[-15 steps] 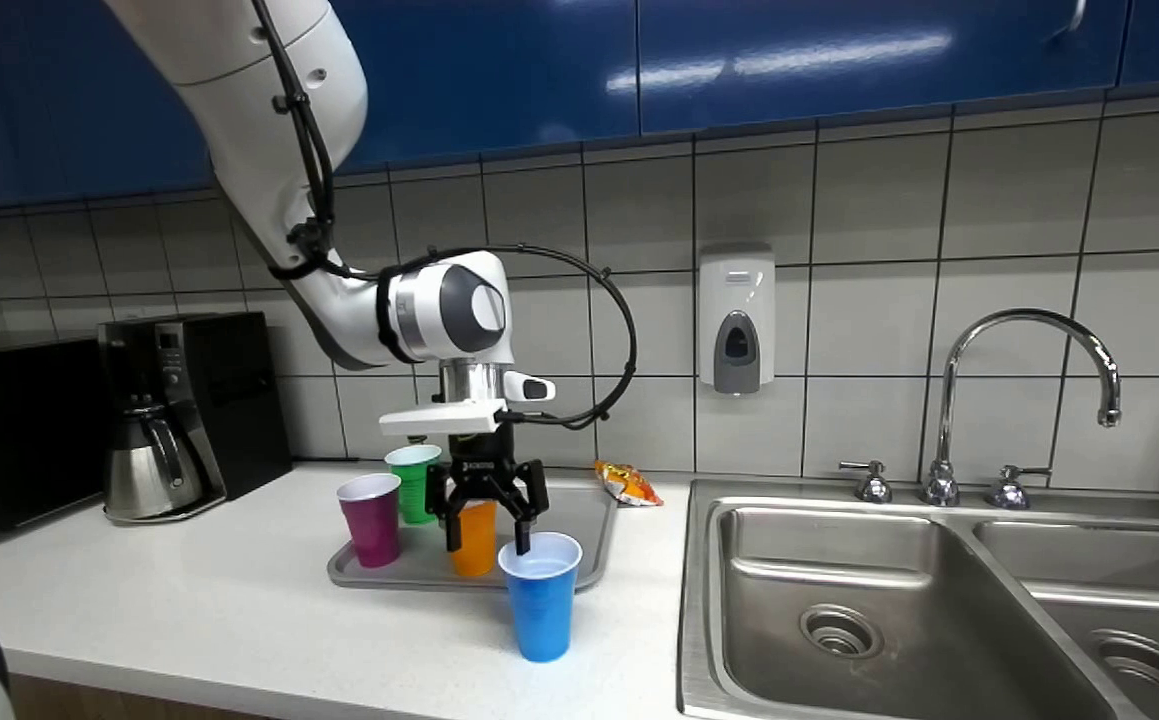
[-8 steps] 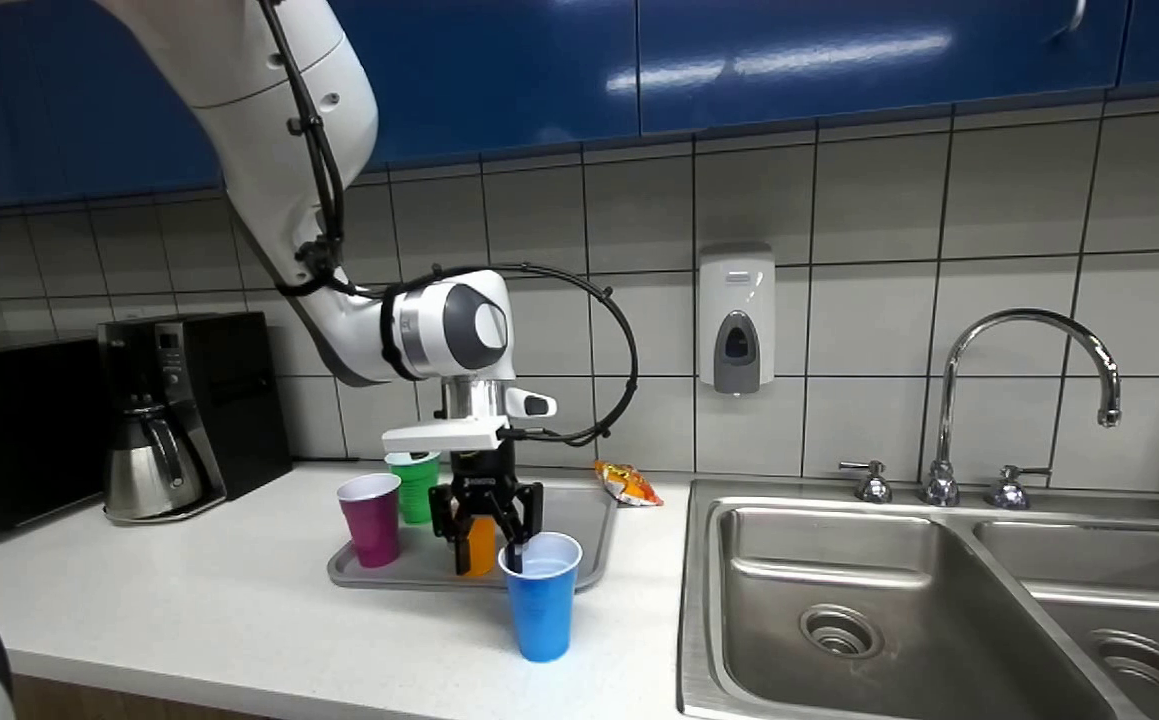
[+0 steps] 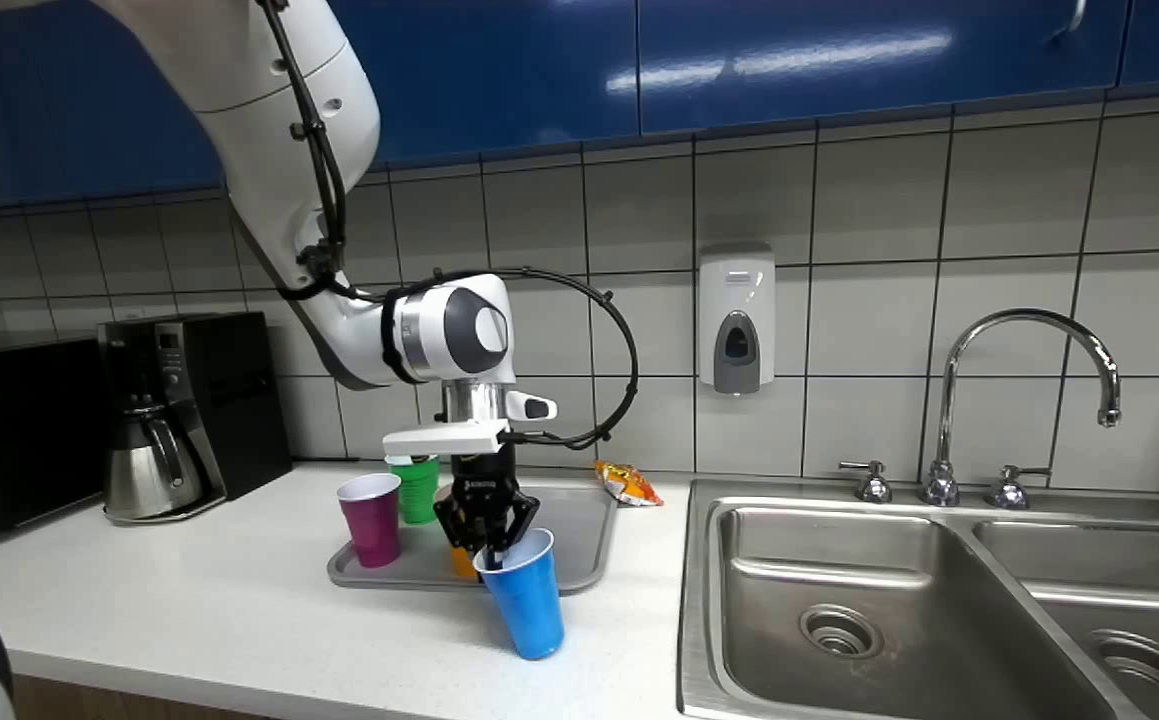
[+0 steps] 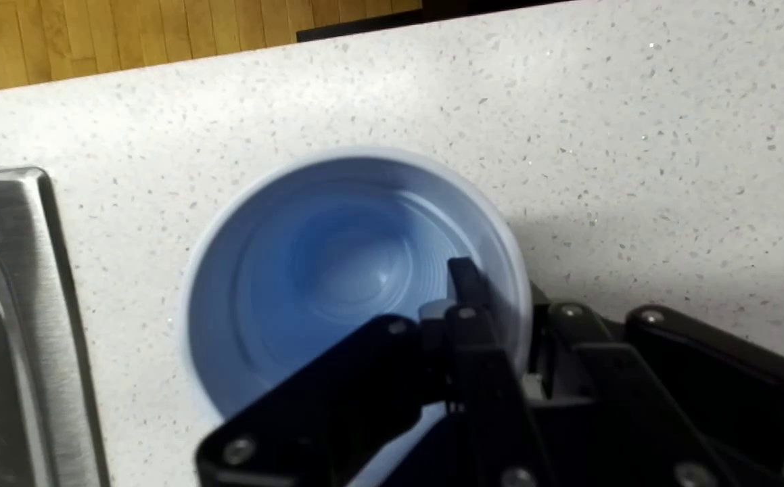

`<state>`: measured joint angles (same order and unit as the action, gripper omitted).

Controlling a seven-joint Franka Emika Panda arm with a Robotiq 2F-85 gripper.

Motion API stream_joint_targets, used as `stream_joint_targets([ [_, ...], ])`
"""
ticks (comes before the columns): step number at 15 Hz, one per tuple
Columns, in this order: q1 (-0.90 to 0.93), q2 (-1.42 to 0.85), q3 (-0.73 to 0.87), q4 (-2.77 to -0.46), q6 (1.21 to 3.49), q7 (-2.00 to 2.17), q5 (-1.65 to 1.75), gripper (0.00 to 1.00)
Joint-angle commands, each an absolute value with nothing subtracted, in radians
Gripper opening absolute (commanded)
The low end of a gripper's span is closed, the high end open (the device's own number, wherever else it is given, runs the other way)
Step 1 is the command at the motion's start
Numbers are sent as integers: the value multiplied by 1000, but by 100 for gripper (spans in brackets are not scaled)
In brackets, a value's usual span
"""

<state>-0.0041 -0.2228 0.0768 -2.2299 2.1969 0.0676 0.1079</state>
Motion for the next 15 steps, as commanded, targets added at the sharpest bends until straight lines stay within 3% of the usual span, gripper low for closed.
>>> stream_joint_targets([
  [1, -16, -209, 68, -2234, 2204, 50, 111, 0],
  [15, -18, -110, 69, -2142, 2170, 58, 110, 1],
])
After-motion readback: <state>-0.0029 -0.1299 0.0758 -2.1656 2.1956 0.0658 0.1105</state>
